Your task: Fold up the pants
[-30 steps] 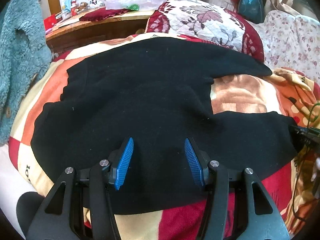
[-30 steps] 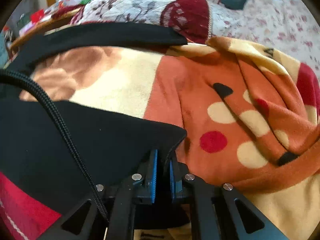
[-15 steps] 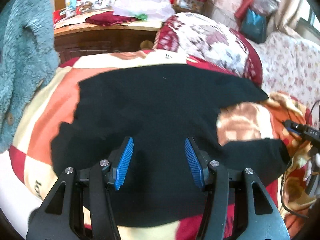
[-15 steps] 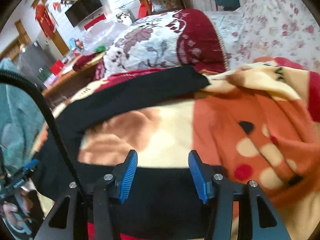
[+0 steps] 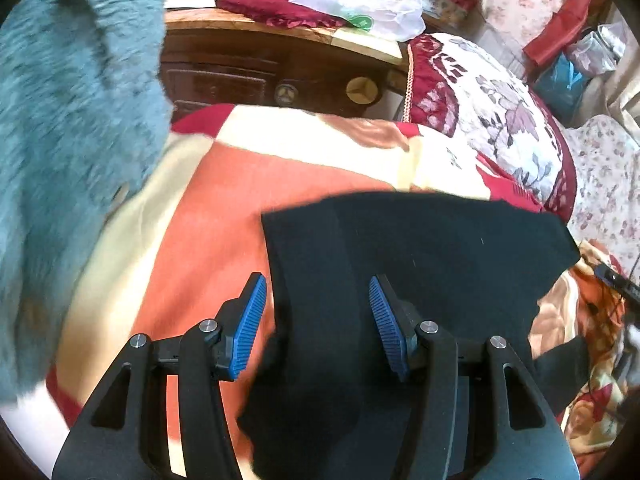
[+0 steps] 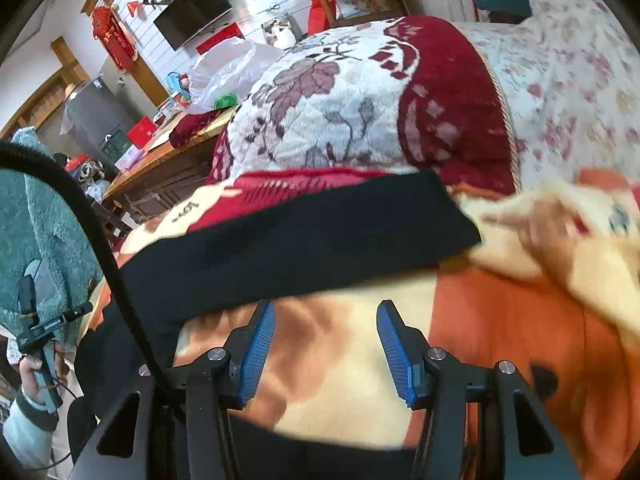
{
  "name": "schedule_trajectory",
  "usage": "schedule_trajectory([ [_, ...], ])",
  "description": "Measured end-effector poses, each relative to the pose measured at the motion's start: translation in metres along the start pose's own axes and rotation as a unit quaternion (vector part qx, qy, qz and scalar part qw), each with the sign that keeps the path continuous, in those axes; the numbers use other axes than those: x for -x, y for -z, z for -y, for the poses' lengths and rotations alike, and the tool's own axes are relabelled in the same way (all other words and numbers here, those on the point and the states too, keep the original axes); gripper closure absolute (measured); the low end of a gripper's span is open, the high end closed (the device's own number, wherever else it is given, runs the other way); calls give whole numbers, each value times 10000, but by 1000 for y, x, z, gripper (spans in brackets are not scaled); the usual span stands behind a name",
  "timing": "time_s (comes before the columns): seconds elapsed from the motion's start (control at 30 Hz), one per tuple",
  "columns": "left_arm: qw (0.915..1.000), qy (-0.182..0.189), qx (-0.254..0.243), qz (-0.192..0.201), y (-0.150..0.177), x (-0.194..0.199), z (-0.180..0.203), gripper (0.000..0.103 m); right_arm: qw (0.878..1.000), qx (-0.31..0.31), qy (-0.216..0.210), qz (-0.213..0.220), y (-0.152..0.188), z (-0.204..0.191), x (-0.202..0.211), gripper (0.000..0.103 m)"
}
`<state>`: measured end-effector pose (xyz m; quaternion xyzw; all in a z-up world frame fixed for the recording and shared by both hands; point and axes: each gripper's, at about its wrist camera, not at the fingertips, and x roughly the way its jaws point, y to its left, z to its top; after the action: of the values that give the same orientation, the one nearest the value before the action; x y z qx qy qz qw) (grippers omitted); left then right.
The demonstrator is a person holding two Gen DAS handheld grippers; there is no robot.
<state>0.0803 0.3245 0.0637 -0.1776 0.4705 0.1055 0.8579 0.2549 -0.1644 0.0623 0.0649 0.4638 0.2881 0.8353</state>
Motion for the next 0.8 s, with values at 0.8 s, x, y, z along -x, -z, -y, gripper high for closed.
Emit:
schedule_trajectory([
  [0.8, 9636, 771, -2485, -615, -56, -71, 19, 47, 8945, 4022, 96, -1947, -82, -74, -145, 51],
])
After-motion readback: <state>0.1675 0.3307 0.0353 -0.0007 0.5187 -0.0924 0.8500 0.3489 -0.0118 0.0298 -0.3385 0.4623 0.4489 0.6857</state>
